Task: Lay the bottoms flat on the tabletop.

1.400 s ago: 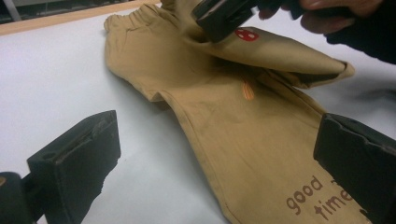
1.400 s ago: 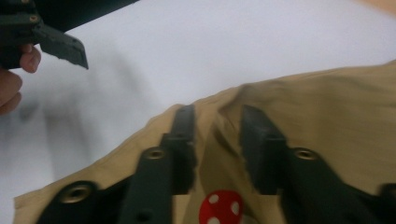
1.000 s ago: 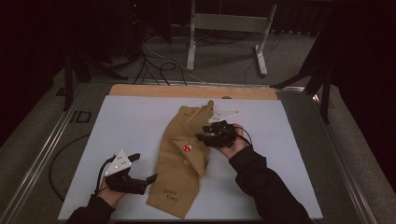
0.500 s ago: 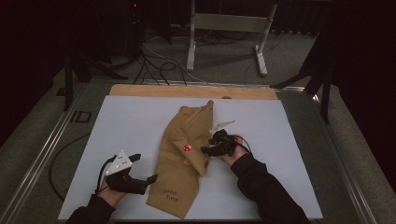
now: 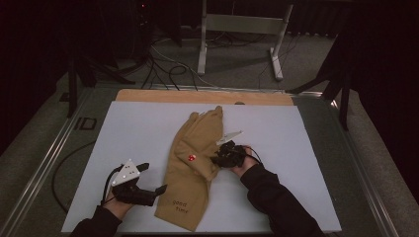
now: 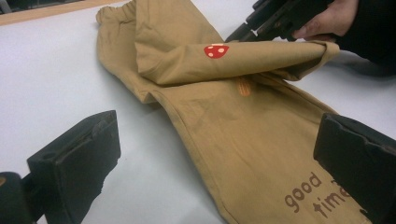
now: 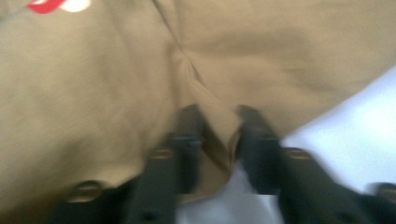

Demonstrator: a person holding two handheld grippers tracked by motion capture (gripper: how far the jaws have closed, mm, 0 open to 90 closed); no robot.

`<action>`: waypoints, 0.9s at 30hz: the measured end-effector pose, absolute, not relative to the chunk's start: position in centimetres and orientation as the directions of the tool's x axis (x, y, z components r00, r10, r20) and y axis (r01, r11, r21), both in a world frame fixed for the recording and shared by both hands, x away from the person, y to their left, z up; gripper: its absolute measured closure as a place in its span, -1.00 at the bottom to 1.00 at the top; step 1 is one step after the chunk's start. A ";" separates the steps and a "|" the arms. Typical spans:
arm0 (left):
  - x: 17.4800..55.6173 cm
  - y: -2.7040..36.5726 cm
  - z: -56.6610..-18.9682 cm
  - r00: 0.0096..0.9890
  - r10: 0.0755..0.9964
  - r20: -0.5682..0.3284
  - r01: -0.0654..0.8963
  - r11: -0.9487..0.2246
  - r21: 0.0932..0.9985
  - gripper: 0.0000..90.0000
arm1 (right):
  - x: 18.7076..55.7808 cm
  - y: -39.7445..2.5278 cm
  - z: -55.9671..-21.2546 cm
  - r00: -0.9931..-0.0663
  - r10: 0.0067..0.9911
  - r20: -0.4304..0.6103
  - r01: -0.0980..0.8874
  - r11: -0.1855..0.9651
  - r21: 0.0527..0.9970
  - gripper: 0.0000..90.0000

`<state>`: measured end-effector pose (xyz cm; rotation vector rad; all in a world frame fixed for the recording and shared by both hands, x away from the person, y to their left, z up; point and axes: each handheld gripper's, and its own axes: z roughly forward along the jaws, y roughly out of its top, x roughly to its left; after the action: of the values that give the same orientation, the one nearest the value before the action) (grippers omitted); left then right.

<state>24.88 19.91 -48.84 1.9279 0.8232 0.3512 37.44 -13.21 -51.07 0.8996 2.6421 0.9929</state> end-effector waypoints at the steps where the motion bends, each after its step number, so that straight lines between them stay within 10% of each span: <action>1: 24.9 19.9 -48.8 0.729 0.677 -0.100 0.395 -0.297 0.870 -0.97 | 37.0 -12.9 -50.7 -0.810 0.586 0.011 0.454 0.615 0.645 0.83; 27: 24.9 19.7 -48.9 0.728 0.679 -0.095 0.397 -0.305 0.865 -0.97 | 26.2 -27.1 -43.7 -0.613 0.789 0.048 0.476 0.321 0.819 0.92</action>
<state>24.93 19.68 -48.93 1.9365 0.8249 0.3556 26.18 -27.11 -43.66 1.1268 2.2315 1.1963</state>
